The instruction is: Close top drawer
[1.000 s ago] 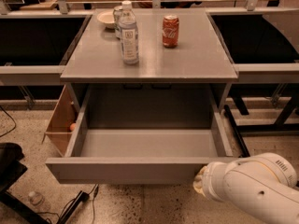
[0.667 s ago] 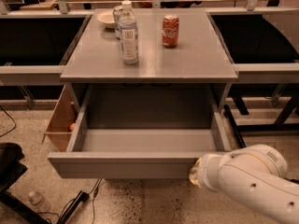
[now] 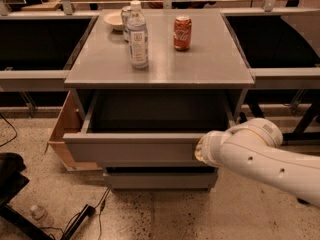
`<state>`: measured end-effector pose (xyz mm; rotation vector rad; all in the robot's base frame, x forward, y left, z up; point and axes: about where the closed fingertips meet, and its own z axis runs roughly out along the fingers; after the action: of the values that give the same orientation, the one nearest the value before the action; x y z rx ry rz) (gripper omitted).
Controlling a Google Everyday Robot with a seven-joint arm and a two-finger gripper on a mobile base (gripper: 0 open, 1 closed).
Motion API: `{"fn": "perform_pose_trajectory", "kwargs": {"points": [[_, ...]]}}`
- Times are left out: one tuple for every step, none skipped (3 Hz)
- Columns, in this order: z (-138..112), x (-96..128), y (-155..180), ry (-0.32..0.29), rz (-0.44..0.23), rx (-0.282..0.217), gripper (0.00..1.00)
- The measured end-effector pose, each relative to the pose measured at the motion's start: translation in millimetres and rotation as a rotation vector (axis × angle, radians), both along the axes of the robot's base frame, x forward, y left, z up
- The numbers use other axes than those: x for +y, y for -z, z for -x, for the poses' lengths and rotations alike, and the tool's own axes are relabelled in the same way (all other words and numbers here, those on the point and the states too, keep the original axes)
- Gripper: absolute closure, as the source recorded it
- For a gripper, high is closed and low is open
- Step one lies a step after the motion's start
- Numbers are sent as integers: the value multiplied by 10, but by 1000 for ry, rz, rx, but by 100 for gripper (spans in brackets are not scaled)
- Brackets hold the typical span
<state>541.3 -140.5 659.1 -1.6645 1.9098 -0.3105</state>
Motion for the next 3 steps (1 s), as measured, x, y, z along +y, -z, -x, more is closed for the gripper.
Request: {"fn": "perform_pose_trajectory", "kwargs": {"points": [[-438, -36, 22, -3, 6, -20, 100], [-759, -169, 161, 15, -1, -6, 100], [-1070, -281, 214, 34, -10, -5, 100]]}}
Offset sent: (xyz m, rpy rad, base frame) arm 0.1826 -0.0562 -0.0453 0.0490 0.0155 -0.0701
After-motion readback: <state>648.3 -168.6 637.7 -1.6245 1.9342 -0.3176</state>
